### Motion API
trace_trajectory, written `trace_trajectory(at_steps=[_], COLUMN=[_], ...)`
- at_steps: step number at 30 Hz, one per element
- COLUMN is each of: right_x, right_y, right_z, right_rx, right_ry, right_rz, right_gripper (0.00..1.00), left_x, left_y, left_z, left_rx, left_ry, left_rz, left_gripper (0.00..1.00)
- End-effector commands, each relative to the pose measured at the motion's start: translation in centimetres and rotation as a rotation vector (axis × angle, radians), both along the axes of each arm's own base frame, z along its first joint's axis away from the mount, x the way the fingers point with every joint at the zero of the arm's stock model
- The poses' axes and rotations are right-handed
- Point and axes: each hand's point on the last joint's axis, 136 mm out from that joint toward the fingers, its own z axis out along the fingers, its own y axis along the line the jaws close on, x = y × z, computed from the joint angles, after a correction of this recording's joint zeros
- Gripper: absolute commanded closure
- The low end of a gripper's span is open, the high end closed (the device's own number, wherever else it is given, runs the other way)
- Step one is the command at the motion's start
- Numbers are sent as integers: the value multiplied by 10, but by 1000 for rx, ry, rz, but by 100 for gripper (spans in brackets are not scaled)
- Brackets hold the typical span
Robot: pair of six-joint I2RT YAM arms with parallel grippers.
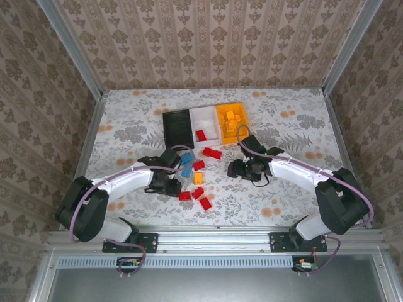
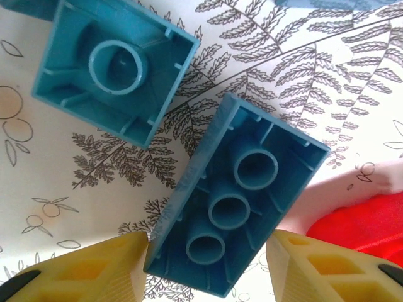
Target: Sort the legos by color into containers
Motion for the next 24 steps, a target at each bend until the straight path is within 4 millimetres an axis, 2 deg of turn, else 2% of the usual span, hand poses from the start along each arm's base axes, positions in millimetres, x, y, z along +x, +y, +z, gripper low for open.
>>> trace_trajectory(at_steps=[1,9,15,18,24], right_x=[-2,-2,-2,-1,1], right_y=[1,1,2,4,5], right_z=[3,1,0,0,-1], right_rx=[7,5,7,11,13], right_ry=[-1,3,5,4,6], right_rz=[-9,-9,-9,-6,-2], right_gripper=[35,35,35,35,35], left_x=[1,9,6,4,-1], left_y=[2,-2,-3,-2,-3], left_z=[-7,-12,-11,-8,7], left_rx=[18,29,25,21,9], left_ry=[6,16,24,22,8], left_rz=[-17,-31,-40,-42,-49], left_gripper=[47,50,63,68,69])
